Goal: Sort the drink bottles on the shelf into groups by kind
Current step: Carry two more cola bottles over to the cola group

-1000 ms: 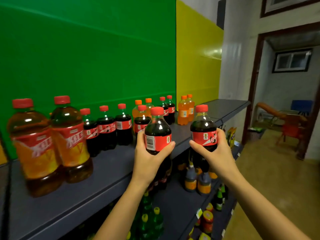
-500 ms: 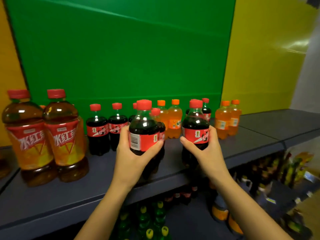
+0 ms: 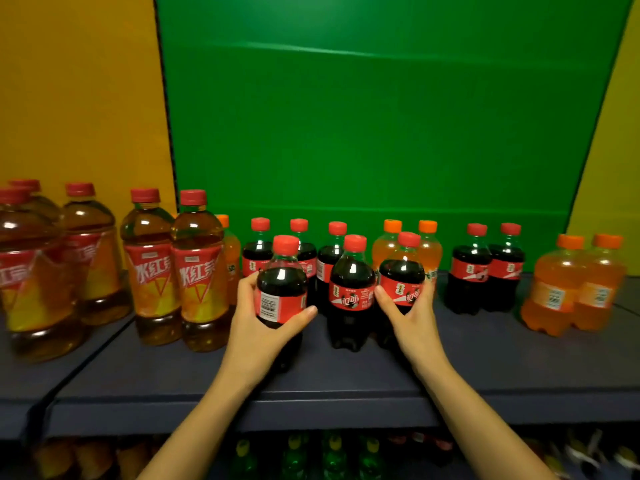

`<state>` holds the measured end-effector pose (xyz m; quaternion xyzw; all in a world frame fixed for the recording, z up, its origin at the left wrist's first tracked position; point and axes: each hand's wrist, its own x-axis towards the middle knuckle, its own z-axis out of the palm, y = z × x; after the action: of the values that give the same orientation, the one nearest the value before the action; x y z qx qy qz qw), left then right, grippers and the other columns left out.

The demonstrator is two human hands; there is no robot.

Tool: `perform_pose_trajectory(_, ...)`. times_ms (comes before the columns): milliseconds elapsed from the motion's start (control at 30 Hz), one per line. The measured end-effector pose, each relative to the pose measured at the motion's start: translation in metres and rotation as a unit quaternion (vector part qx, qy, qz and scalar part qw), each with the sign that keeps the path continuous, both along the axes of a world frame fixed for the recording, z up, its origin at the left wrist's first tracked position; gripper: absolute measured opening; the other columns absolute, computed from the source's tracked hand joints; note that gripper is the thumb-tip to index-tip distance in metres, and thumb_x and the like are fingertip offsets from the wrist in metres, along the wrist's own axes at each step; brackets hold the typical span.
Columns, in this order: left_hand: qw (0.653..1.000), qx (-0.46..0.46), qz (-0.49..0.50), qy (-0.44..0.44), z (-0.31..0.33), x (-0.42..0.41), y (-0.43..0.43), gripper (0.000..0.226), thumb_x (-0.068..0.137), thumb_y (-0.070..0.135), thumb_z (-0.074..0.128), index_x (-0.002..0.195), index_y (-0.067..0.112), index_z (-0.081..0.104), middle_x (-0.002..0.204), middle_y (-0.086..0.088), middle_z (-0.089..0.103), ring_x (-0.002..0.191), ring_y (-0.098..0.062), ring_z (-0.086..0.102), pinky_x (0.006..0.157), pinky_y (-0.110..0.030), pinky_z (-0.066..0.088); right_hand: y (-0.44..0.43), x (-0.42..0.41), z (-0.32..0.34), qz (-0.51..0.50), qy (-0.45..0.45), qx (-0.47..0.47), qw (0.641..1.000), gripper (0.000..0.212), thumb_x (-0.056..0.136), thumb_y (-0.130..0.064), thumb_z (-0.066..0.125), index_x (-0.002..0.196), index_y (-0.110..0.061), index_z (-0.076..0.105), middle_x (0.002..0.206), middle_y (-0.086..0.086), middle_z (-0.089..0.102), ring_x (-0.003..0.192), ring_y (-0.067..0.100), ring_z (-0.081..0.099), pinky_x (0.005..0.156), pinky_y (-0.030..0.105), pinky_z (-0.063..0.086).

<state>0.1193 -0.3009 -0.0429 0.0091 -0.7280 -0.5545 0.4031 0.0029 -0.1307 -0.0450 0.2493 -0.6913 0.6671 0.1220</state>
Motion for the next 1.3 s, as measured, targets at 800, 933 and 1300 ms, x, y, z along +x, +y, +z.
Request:
perform_pose_trajectory(800, 0.996, -0.05, 0.056, -0.049, -0.004, 0.0, -0.016, 0.077, 0.061, 0.045, 0.072, 0.128, 0.036, 0.035, 0.121, 0.027, 0.047, 0.108, 0.019, 0.045, 0.085, 0.0, 0.039, -0.025, 0.009, 0.008, 0.005, 0.031, 0.102, 0.994, 0.075, 0.083, -0.048, 0.053, 0.144, -0.023, 0.018, 0.148, -0.002, 0.023, 0.139, 0.015, 0.021, 0.114, 0.036, 0.022)
perform_pose_trajectory(933, 0.989, -0.109, 0.092, -0.043, -0.005, 0.029, -0.028, 0.061, 0.074, 0.03, 0.072, 0.127, 0.03, 0.042, 0.122, 0.027, 0.045, 0.109, 0.013, 0.047, 0.088, -0.003, 0.04, -0.019, 0.027, 0.031, -0.069, 0.157, 0.069, 0.983, 0.048, 0.089, -0.023, 0.059, 0.131, -0.018, 0.037, 0.128, -0.003, 0.04, 0.123, 0.014, 0.039, 0.104, 0.024, 0.03)
perform_pose_trajectory(1300, 0.967, -0.078, 0.241, 0.019, 0.023, 0.078, -0.121, 0.031, 0.08, 0.015, 0.07, 0.105, 0.019, 0.051, 0.101, -0.002, 0.057, 0.088, -0.009, 0.056, 0.077, -0.023, 0.051, -0.118, 0.097, 0.067, 0.117, 0.2, 0.024, 0.973, 0.034, 0.085, -0.021, 0.052, 0.118, -0.025, 0.047, 0.117, -0.008, 0.05, 0.112, 0.003, 0.05, 0.097, 0.012, 0.038)
